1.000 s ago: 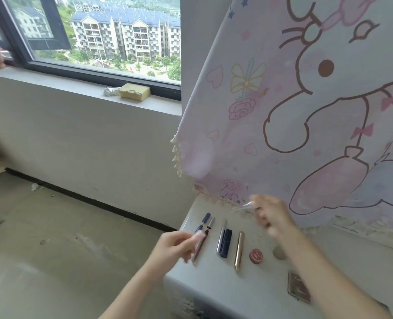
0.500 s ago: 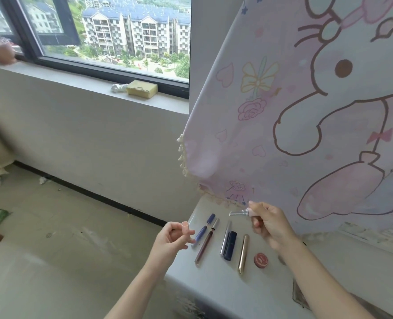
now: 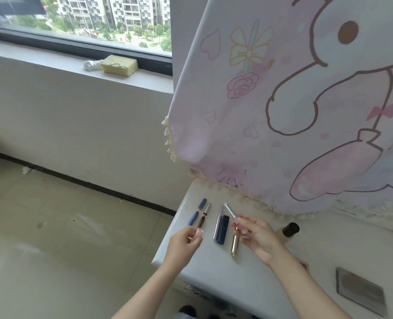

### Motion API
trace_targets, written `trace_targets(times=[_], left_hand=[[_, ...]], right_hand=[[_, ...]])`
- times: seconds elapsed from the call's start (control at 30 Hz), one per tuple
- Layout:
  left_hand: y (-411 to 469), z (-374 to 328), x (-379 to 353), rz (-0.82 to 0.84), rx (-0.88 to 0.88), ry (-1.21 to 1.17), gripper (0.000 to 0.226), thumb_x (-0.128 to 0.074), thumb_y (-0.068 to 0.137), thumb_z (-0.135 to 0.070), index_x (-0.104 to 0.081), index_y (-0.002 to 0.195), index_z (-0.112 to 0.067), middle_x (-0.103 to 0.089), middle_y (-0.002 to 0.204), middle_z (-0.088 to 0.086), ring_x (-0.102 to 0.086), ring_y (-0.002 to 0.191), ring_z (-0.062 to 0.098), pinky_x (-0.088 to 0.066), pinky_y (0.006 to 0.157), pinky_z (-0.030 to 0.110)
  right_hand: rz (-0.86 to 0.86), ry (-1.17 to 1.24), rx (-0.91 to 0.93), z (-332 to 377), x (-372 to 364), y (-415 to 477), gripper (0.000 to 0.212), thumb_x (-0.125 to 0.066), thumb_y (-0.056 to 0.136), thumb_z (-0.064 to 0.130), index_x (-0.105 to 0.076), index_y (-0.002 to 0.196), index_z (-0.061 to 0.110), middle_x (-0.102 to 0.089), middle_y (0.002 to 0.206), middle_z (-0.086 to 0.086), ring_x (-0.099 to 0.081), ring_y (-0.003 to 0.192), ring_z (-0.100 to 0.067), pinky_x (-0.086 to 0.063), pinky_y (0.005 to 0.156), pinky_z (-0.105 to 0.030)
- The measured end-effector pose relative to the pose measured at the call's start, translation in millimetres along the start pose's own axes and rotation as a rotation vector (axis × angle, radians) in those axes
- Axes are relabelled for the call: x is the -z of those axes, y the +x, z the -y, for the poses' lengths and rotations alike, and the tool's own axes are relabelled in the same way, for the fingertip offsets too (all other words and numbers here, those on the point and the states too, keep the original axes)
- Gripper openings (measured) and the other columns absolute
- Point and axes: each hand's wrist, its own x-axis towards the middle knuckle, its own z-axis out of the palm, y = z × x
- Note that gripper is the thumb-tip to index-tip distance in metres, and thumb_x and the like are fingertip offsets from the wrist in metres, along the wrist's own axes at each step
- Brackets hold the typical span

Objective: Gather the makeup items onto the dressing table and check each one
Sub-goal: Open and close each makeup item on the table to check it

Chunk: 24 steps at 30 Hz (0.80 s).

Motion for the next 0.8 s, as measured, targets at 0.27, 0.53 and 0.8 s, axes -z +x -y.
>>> trace_targets(times=[0.27,0.53,0.8], left_hand=[[19.2,8.0,-24.2,-0.063,0.072,0.442,0.037,-0.046,0.089,-0.025,-0.031,0.057,-0.014,-0.035,0.063,-0.002,-0.032,0.059,0.016,-0.02,0.049,0.025],[28.4,18.8,-42.1,-0.041,0.041,0.591,0.021,-0.04,0.093,-0.017,-0.04,0.072,-0.012,-0.046,0.082,0.004,-0.042,0.073,0.02,-0.029,0.061,0.024],[31.0,24.2,-53.5,0.021,-0.006,0.741,0.024,-0.03,0.098,-0.019,-0.048,0.099,-0.004,-0.054,0.104,0.015,-0.055,0.09,0.035,-0.03,0.062,0.032]], right_hand=[[-0.135,-0.126,-0.17,-45.3,-2.4,20.4,0.014,-0.063,0.082,0.002,-0.064,0.072,0.01,-0.057,0.045,0.006,-0.045,0.058,-0.012,-0.032,0.054,-0.022],[-0.262,-0.162,-0.208,-59.7,-12.4,55.0,0.023,-0.064,0.083,0.005,-0.06,0.061,0.012,-0.043,0.048,-0.002,-0.031,0.046,-0.012,-0.024,0.042,-0.018],[-0.246,-0.457,-0.185,-62.7,-24.8,83.2,0.043,-0.057,0.084,0.009,-0.05,0.042,0.014,-0.047,0.032,0.008,-0.043,0.044,-0.011,-0.038,0.056,-0.021]])
